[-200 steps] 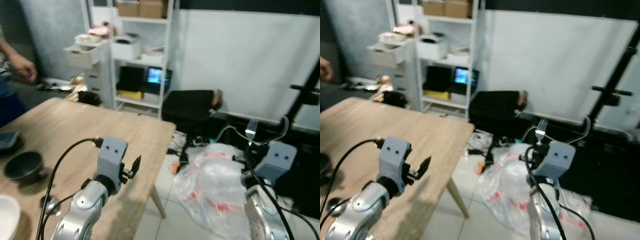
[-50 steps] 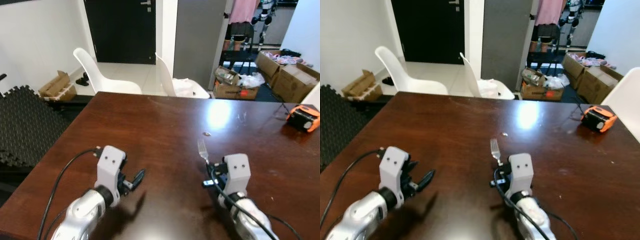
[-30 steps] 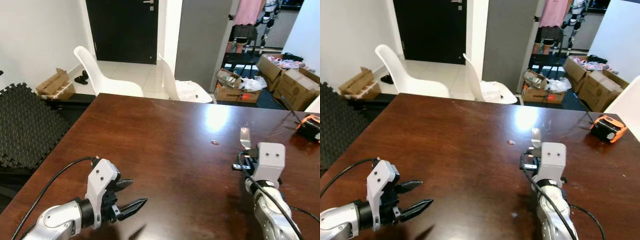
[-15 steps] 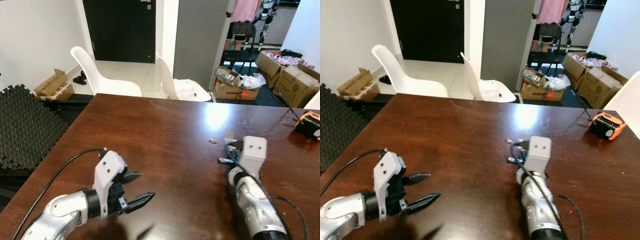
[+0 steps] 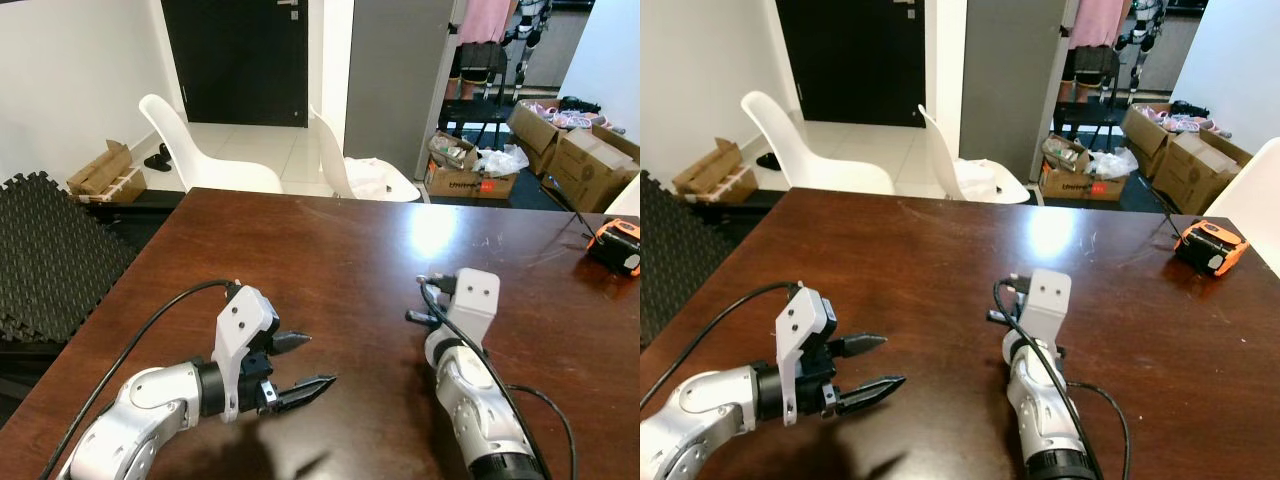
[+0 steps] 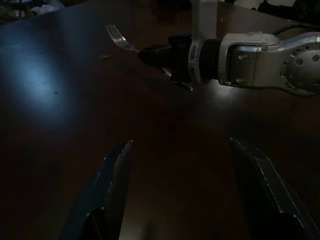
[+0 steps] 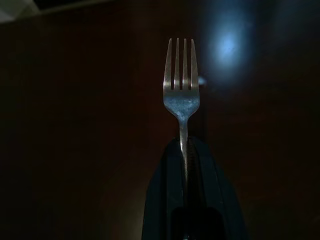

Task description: Setting the table

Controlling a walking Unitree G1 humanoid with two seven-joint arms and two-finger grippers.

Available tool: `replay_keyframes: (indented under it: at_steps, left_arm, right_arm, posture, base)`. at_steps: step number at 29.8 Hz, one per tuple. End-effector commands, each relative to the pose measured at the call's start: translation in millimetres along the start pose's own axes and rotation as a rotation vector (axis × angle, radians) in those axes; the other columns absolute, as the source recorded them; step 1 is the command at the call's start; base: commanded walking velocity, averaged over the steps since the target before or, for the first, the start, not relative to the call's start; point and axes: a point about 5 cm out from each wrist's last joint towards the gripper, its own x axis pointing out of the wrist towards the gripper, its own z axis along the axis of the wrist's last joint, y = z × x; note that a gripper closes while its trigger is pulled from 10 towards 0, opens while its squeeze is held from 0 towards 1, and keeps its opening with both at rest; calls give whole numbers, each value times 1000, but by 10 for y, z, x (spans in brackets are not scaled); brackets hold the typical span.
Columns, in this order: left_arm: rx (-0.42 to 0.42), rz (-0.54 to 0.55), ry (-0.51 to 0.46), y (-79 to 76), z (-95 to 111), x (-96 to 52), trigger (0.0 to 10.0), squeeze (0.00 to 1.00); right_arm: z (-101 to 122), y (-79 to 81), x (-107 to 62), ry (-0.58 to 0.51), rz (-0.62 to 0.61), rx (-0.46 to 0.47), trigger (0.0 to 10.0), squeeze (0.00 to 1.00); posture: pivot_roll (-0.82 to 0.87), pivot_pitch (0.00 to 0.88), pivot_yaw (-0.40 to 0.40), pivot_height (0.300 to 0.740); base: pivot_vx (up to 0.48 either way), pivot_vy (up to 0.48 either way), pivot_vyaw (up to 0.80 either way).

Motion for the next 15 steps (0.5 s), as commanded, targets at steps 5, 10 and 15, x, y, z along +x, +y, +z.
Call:
replay_keyframes:
  at_steps: [5,10,15]
  left_arm:
    - [-25,-4,17,-69,-82,-19,10000,0]
    - [-33,1,18,-92,-106,-20,10000,0]
    - [-41,4,19,-110,-122,-16,10000,0]
  right_arm:
    - [-172,30,-28,94,22,-35,10000,0]
    - [-194,52,-32,110,40,-57,10000,0]
    - [-174,88,-83,100,40,-58,10000,173]
  posture:
    - [43,155,95,740]
    - [41,157,92,740]
    - [42,164,86,740]
  base:
    - [0,0,0]
    - [0,0,0]
    - [0,0,0]
